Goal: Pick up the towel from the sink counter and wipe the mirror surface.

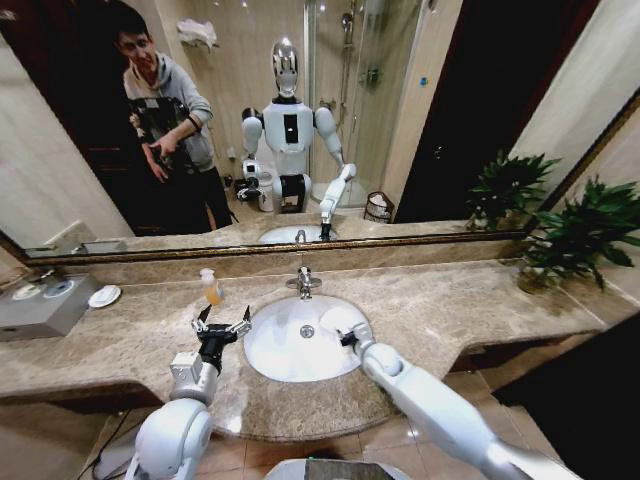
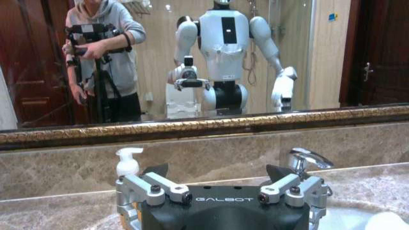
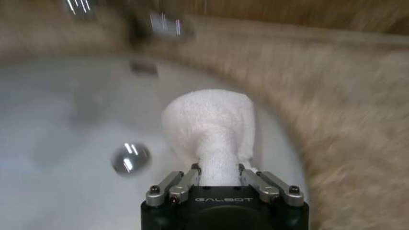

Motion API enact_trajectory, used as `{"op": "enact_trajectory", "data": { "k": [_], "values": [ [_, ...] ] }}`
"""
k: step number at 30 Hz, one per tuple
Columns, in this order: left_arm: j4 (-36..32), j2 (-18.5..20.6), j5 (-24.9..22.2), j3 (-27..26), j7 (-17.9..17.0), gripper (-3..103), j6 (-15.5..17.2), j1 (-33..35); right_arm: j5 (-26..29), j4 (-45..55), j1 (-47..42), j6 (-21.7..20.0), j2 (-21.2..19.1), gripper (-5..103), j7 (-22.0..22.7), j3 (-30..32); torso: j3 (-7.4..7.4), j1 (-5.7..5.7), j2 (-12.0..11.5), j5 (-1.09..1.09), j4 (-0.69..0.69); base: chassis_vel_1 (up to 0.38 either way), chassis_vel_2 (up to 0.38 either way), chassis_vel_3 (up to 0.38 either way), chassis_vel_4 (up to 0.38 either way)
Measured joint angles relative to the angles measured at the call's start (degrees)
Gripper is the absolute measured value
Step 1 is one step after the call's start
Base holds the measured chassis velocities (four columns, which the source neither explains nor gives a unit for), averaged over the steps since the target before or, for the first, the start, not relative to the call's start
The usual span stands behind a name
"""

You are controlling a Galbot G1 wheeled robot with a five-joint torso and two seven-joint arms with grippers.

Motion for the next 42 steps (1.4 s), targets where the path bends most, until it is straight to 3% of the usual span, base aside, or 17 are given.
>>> {"op": "enact_trajectory", "data": {
  "k": [3,8,12,16,19,25,42],
  "values": [
    [0.0,0.0,0.0,0.0,0.0,100,0.0,0.0,3.0,6.9,-1.9,2.5,-1.0,21,0.0,2.5,-0.01,0.0,0.0,0.0,0.09,0.0,0.0,0.0,0.0],
    [0.0,0.0,0.0,0.0,0.0,100,0.0,0.0,7.1,13.9,-2.8,0.0,-2.7,21,2.8,4.3,-0.01,0.0,0.0,-0.01,0.11,0.0,0.0,0.0,0.0],
    [0.0,0.0,0.0,0.0,0.0,100,0.0,0.0,8.9,19.8,-5.5,-2.8,-8.3,21,5.8,8.4,-0.01,0.0,0.0,0.0,0.09,0.0,0.0,0.0,0.0],
    [0.0,0.0,0.0,0.0,0.0,100,0.0,0.0,8.9,20.5,-7.4,-3.1,-12.4,21,6.5,11.5,-0.01,0.0,0.0,-0.01,0.06,0.0,0.0,0.0,0.0],
    [0.0,0.0,0.0,0.0,0.0,100,0.0,0.0,10.0,18.6,-10.9,-2.7,-15.8,21,6.4,18.1,-0.01,0.0,0.0,-0.01,0.06,0.0,0.0,0.0,0.0],
    [0.0,0.0,0.0,0.0,0.0,100,0.0,0.0,9.3,15.4,-13.0,-0.8,-15.1,21,4.9,21.2,-0.01,0.0,0.0,0.0,0.1,0.0,0.0,0.0,0.0],
    [0.0,0.0,0.0,0.0,0.0,100,0.0,0.0,8.8,9.6,-10.8,-0.3,-11.9,18,3.6,18.1,-0.01,0.0,0.0,-0.01,0.08,0.0,0.0,0.0,0.0]
  ]
}}
